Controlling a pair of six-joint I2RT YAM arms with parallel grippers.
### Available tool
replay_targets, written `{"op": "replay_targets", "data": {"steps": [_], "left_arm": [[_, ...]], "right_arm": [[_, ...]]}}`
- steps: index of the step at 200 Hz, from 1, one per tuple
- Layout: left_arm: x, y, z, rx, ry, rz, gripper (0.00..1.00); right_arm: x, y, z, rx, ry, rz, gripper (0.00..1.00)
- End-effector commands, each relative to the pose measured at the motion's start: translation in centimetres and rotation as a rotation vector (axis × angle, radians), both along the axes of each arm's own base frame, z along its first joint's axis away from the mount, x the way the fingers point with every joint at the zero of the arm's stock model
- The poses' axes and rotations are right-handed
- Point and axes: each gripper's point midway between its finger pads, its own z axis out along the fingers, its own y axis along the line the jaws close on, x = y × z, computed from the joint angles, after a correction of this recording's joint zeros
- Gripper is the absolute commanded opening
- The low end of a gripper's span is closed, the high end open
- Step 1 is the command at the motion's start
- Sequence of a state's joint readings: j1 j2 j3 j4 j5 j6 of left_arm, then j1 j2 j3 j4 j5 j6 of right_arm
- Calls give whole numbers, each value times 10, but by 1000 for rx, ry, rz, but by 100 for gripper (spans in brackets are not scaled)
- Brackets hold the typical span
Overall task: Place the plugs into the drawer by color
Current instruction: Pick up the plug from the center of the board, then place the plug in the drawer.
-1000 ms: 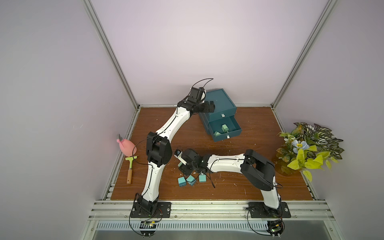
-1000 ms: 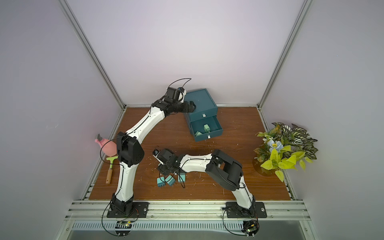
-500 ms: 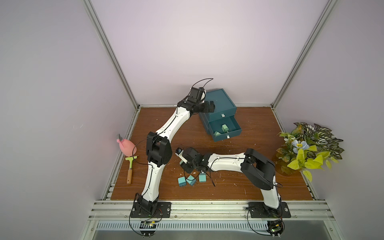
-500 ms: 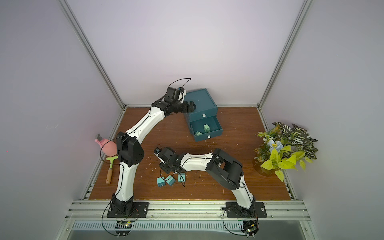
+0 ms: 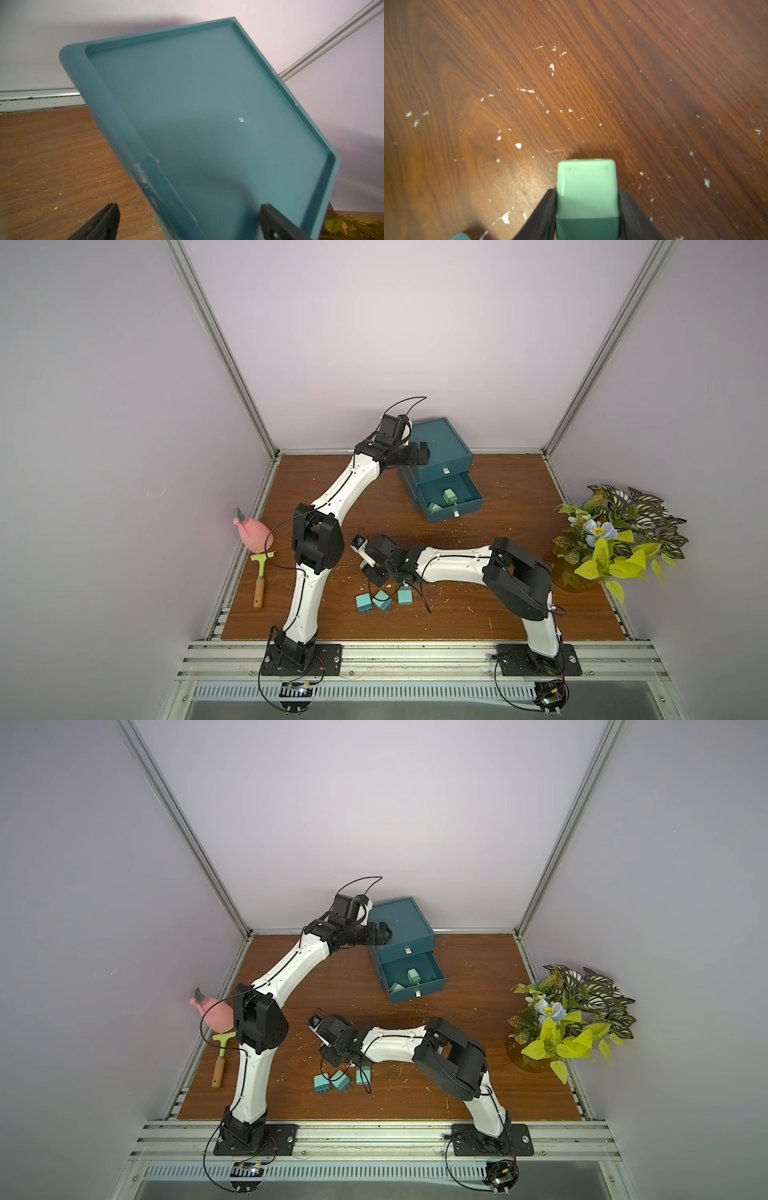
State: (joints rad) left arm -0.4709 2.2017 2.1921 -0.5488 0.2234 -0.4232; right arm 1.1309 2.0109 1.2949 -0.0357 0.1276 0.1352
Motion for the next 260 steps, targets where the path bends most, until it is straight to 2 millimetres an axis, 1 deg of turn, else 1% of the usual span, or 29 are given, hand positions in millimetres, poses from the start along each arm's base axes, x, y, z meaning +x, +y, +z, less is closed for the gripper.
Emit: {"op": "replay_targets", "data": {"steps": [1, 23, 40, 54, 77, 120, 135, 162, 186, 204, 221, 232, 260], "left_arm": [[-4, 6, 3, -8, 13, 1, 100], [-4, 6, 5, -10, 13, 0, 100], [-5, 5, 4, -10, 14, -1, 100], [-5, 5, 5, -12, 14, -1, 100], [-5, 4, 4, -15, 16, -5, 100], [-4, 3, 4, -22, 13, -7, 100], [-3, 1, 4, -27, 11, -10, 100], [-1, 0, 2, -31, 13, -12, 100], [0, -1, 1, -33, 9, -14, 99], [1, -2, 2, -40, 6, -17, 99], [1, -5, 1, -50, 9, -26, 98], [1, -6, -1, -53, 12, -32, 98], [1, -9, -10, -58, 34, -41, 98]], "right_arm": [[7, -3, 41, 66, -40, -44, 46], [12, -9, 56, 74, -67, -75, 46], [20, -19, 71, 88, -89, -112, 46], [30, -32, 85, 102, -112, -151, 45], [46, -60, 107, 122, -151, -219, 45], [82, -124, 139, 134, -224, -358, 44], [98, -152, 150, 114, -266, -411, 44], [125, -203, 175, 71, -347, -505, 45], [146, -242, 195, 51, -411, -586, 45], [163, -267, 200, 47, -426, -650, 45], [178, -285, 198, 56, -421, -692, 45], [186, -292, 197, 69, -411, -710, 45], [202, -304, 192, 56, -422, -741, 45]]}}
